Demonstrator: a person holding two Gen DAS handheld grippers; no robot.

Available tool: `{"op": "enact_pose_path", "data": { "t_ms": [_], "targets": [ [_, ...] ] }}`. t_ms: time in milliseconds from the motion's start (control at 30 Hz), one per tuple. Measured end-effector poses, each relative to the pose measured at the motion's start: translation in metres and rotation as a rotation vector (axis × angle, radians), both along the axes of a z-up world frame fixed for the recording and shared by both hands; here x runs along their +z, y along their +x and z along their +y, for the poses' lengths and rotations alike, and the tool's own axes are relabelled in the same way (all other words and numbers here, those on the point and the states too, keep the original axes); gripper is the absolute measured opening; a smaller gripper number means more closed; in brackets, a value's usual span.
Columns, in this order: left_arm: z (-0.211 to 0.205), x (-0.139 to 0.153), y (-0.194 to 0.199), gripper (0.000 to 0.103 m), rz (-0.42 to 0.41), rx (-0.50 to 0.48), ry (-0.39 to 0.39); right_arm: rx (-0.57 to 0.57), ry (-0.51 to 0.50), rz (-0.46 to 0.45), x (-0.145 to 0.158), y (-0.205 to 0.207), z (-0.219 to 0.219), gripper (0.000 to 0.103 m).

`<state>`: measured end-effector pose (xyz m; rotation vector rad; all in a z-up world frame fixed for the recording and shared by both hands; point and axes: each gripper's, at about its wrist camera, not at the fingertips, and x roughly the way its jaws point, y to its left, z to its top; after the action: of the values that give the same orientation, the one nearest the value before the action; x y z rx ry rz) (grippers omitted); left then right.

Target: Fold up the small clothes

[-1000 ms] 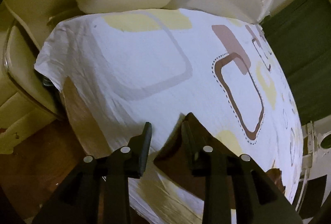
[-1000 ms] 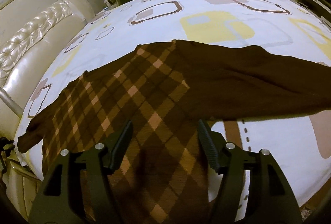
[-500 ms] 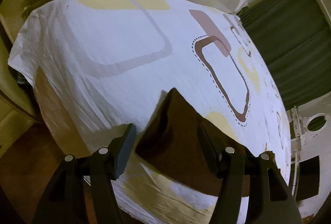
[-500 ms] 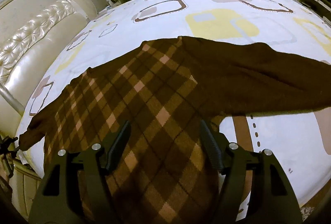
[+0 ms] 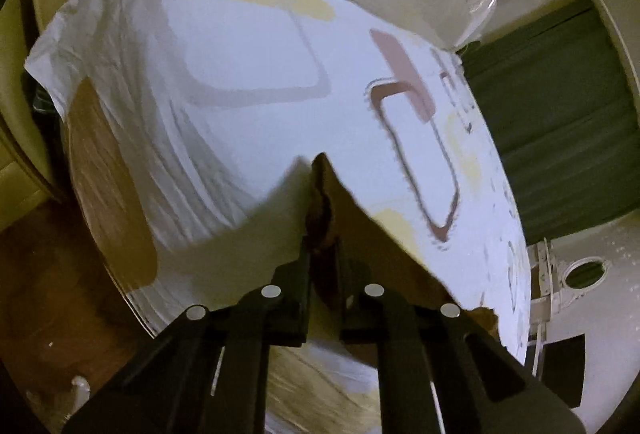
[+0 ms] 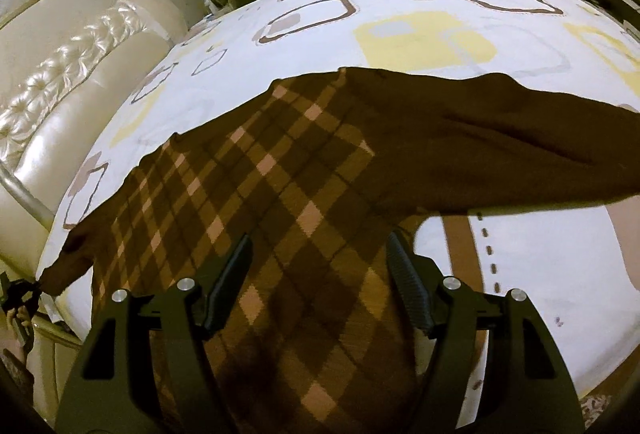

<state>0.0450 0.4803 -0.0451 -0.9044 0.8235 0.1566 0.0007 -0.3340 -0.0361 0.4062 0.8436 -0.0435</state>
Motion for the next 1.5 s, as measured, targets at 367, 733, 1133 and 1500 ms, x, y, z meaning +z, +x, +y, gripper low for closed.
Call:
{"op": "enact_pose_path", "data": {
  "t_ms": [367, 733, 1133, 1500],
  "targets": [
    [-0.084, 0.097, 0.015, 0.009, -0.090, -0.095, 0.106, -0.042, 0.025, -0.045, 0.016, -0.024, -0.042, 0.069],
    [-0.243, 0.162, 0.043, 0.009, -0.145, -0.335, 0.191, -0.037, 0.063, -0.045, 0.020, -0.044, -0.077, 0.069],
    [-0.422, 0.153, 0.063, 0.009, -0.150, -0.605, 0.221, 0.003, 0.129, -0.019, 0.013, -0.045, -0.085, 0.069],
    [-0.551, 0.119, 0.058, 0.009, -0.124, -0.786, 0.197, 0.012, 0.149, -0.001, 0.006, -0.045, -0.082, 0.069]
  ]
}}
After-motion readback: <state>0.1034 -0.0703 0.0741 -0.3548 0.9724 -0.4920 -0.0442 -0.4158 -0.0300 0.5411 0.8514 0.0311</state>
